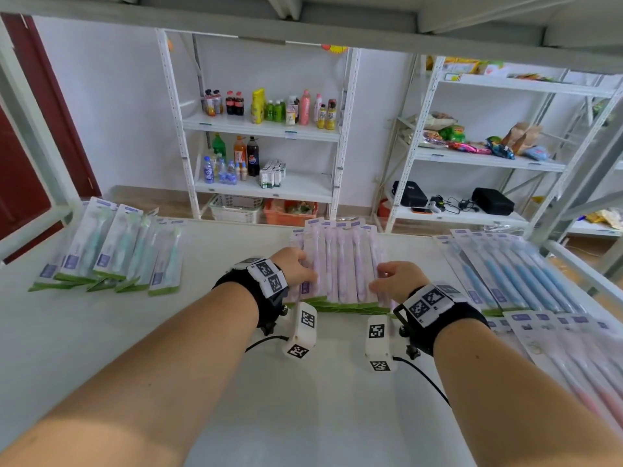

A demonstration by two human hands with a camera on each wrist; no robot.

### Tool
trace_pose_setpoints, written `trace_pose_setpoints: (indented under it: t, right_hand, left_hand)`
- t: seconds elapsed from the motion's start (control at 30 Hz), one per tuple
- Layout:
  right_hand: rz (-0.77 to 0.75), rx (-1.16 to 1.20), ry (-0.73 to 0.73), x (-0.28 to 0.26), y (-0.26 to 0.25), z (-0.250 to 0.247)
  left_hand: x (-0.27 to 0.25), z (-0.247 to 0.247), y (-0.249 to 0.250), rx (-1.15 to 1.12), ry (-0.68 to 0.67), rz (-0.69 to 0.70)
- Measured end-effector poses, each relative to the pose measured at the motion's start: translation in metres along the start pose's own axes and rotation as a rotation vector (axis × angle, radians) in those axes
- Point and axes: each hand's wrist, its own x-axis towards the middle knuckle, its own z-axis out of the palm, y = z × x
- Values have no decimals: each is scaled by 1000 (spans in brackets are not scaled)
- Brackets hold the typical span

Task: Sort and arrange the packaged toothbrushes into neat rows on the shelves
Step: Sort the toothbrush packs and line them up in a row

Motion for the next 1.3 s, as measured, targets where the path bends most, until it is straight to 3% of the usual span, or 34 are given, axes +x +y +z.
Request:
trace_pose_setpoints:
  t: [0.37, 0.5, 0.67, 0.93, 1.3]
  right_hand:
    - [-53, 49, 16, 1, 2, 2]
    - [-141, 31, -2, -1, -2, 7]
    - [-173, -155, -88, -1, -5, 18]
    - [-189, -263, -102, -1, -5, 18]
    - [-197, -107, -85, -9, -9, 14]
  left_hand:
    - [-4, 1, 1, 17, 37, 43]
    - [-12, 6, 15, 204, -51, 173]
    - [-16, 7, 23, 382, -130, 212]
    - [-15, 4, 18, 320, -135, 221]
    - [-16, 0, 17, 185, -88, 178]
